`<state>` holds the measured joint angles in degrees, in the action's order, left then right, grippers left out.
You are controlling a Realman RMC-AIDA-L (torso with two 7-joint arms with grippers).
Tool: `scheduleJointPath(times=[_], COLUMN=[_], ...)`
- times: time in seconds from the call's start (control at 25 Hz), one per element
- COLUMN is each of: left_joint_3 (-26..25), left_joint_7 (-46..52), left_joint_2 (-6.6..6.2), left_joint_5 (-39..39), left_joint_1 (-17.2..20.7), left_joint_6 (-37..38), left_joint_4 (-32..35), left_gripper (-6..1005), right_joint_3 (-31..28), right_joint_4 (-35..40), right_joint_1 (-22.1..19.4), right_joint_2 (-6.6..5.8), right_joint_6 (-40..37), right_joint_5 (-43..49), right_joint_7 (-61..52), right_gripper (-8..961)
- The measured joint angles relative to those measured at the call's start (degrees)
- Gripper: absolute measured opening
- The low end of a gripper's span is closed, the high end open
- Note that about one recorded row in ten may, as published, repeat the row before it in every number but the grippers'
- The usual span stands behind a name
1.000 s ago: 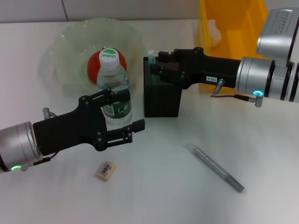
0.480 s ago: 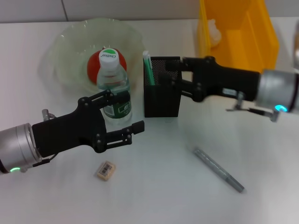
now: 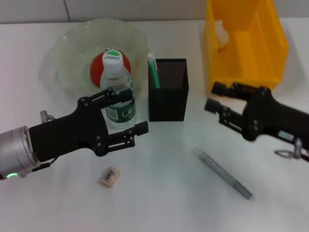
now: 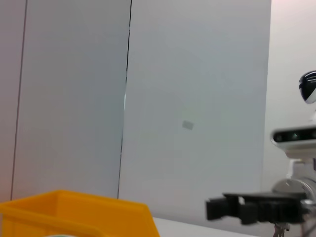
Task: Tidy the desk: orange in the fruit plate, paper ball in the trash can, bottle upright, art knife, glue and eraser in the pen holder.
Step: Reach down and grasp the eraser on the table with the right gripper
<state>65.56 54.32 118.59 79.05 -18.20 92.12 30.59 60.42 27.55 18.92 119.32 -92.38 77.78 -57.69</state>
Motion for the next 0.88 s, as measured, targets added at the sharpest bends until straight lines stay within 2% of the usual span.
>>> scheduleJointPath(times=[0.12, 0.28, 0.48, 0.6, 0.84, 0.88], left_joint_3=[0.0, 0.2, 0.4, 0.4, 0.6, 0.6], left_joint_7=[0.0, 0.2, 1.4, 3.7, 7.6, 11.8], left_joint_2=[0.03, 0.11, 0.14, -0.04, -0.13, -0.25], left_joint_5=[-0.1, -0.2, -0.2, -0.2, 0.3, 1.5], left_joint_1=[-0.1, -0.4, -0.7, -0.8, -0.4, 0.2], left_joint_6=[0.4, 0.5, 1.4, 2.1, 3.4, 3.6], left_joint_4=[0.0, 0.0, 0.2, 0.5, 3.5, 6.9], left_gripper=[800, 800, 801, 801, 801, 801], right_joint_3=[0.3, -0.1, -2.7, -2.6, -2.9, -2.9], right_joint_4=[-0.4, -4.5, -10.4, -12.5, -16.0, -16.2], right_joint_1=[-2.1, -4.2, -5.4, -5.7, -5.9, -5.9], right_joint_2=[-0.05, -0.11, -0.11, -0.19, -0.18, -0.18], right_joint_6=[-1.9, -7.6, -8.6, -8.8, -8.1, -8.1], right_joint_5=[0.5, 1.0, 0.5, 1.0, 1.2, 1.2], right_joint_7=[1.3, 10.6, 16.3, 18.7, 20.2, 20.2], right_gripper=[452, 457, 462, 673, 729, 728])
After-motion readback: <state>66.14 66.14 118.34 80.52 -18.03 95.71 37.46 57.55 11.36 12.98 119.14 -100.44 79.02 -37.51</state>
